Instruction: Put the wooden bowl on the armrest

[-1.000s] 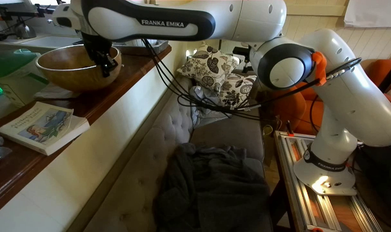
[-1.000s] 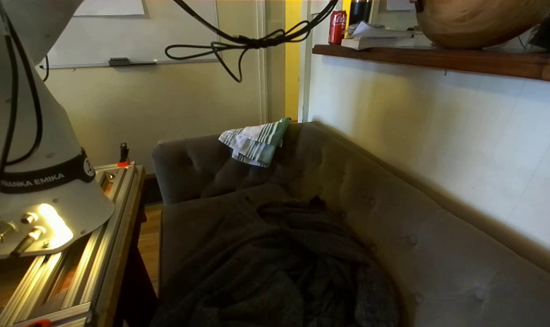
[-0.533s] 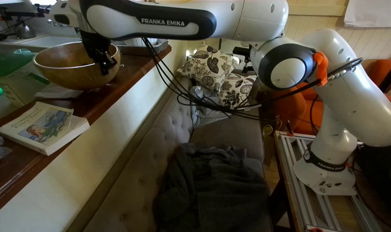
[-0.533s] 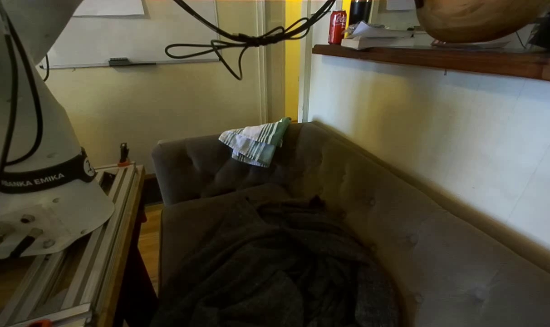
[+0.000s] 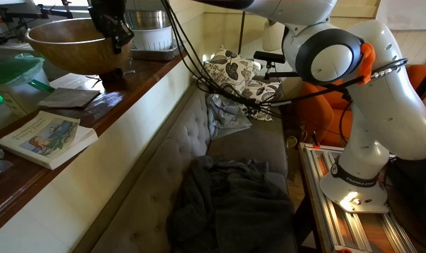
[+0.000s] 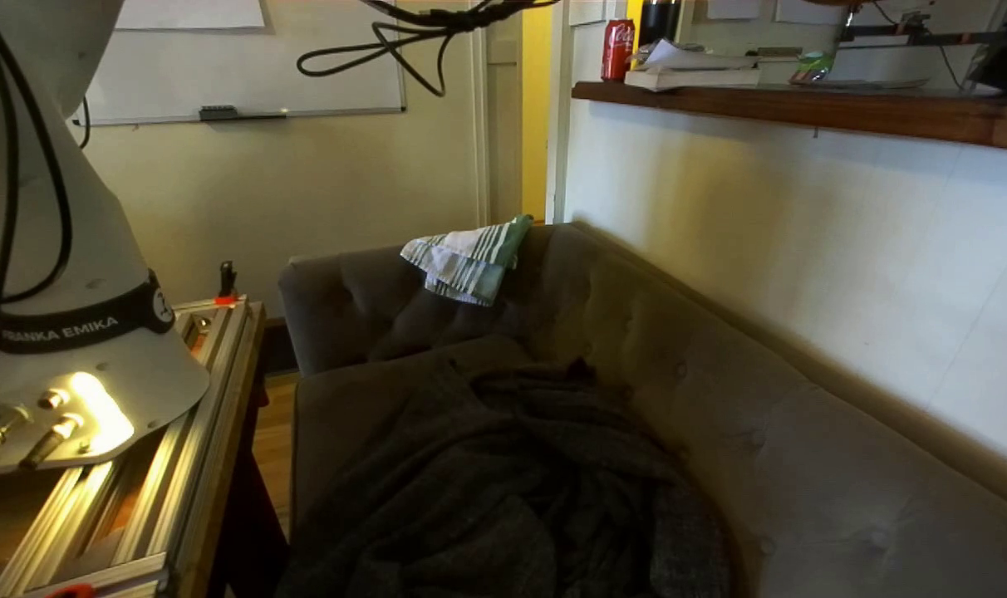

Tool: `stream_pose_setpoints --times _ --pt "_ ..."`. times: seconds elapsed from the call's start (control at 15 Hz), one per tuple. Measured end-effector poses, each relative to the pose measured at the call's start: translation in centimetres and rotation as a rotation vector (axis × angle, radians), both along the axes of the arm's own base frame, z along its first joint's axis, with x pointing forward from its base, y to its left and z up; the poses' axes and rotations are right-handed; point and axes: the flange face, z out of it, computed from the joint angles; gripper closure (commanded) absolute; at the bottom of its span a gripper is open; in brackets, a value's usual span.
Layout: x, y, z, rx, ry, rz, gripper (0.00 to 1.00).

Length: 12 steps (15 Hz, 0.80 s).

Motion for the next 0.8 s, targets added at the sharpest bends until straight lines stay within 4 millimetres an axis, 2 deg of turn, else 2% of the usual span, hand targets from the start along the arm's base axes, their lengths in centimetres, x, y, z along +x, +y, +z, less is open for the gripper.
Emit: stream_pose_setpoints --times 0.4,0.53,0.73,0.8 --pt "-3.7 -2.7 5.0 -0.036 0.072 0.102 0.96" --pt "-4.6 -3.2 5.8 -0.017 0.093 0.125 0.96" --pt "-5.5 -3.9 5.8 0.049 0.120 0.136 0.96" --pt "-5.8 -4.2 5.5 0.081 0.128 0.130 0.84"
